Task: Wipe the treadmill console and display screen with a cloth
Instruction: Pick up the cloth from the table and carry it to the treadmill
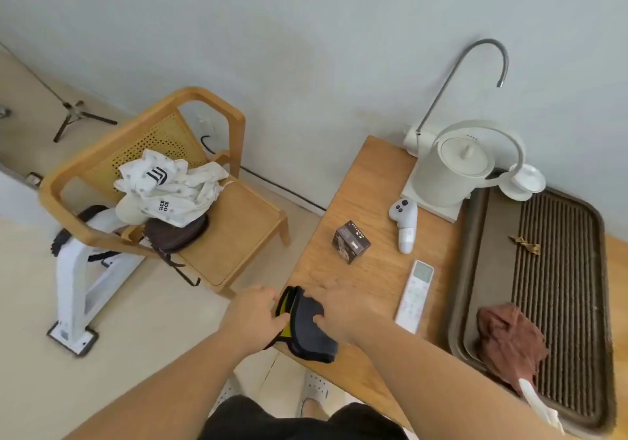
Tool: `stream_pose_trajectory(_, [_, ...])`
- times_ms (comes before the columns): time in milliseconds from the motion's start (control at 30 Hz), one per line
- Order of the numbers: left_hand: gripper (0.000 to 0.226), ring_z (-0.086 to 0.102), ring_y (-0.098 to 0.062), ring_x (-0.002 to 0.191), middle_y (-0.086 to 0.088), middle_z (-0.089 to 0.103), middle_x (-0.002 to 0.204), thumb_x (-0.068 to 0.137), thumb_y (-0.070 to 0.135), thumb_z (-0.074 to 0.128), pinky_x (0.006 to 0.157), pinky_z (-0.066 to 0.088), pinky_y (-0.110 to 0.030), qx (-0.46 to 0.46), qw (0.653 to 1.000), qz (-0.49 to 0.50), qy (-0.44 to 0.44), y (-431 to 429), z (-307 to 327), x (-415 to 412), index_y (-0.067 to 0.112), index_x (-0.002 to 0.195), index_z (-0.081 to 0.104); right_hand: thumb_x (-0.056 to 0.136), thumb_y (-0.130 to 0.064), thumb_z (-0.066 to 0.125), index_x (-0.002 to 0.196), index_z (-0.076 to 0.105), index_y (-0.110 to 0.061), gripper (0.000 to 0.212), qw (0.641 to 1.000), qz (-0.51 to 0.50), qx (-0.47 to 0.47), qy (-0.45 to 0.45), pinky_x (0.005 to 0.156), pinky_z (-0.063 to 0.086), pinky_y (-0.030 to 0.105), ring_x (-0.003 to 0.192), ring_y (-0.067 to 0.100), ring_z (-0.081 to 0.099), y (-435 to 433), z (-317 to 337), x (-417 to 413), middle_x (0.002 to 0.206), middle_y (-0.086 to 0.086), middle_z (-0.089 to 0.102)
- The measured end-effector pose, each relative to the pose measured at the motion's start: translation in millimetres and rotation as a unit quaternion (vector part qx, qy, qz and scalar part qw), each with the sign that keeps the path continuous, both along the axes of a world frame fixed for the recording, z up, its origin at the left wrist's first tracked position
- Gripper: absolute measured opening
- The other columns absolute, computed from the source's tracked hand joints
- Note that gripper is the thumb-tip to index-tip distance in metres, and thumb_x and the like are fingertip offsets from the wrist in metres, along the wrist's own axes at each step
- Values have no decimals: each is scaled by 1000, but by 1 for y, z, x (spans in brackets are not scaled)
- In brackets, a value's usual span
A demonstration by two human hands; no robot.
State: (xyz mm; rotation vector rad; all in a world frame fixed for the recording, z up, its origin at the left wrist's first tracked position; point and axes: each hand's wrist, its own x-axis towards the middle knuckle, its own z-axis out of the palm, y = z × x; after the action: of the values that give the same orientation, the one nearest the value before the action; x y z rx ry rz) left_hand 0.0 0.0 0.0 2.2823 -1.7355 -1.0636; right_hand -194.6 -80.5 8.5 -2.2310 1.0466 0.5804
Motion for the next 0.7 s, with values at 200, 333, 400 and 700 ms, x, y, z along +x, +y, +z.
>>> stream_pose_trajectory(200, [50, 55, -16, 109, 1, 56, 119, 91, 46, 64, 93, 50, -31, 0, 1000, -13, 10, 14, -16, -7, 22, 135, 59, 104, -35, 47, 160, 28, -35, 59, 998, 12, -33, 51, 96, 41, 43, 127, 29, 40, 6, -15, -1, 145, 4, 41])
stream_pose_trajectory(333, [47, 54, -15, 103, 3, 53, 111, 90, 47, 64, 88, 52, -30, -43, 999, -16, -2, 15, -14, -9, 23, 131, 61, 104, -41, 45, 158, 31, -28, 58, 997, -29, -26, 61, 87, 51, 39, 118, 28, 54, 23, -13, -5, 140, 6, 50])
stream_pose_trajectory(400, [46, 54, -14, 104, 3, 55, 112, 91, 46, 64, 88, 52, -30, -46, 999, -26, 9, 17, -13, -12, 23, 130, 60, 105, -43, 43, 141, 51, -23, 42, 997, -55, -37, 50, 81, 55, 36, 101, 24, 63, 32, -13, -2, 120, 4, 64])
stream_pose_trajectory(700, [26, 57, -14, 101, 2, 59, 111, 95, 37, 64, 88, 55, -27, -23, 995, -50, -84, 21, -12, -25, 25, 118, 64, 107, -24, 46, 143, 51, -30, 37, 996, -20, -82, -23, 87, 52, 38, 117, 26, 51, 13, -20, 8, 128, 2, 50])
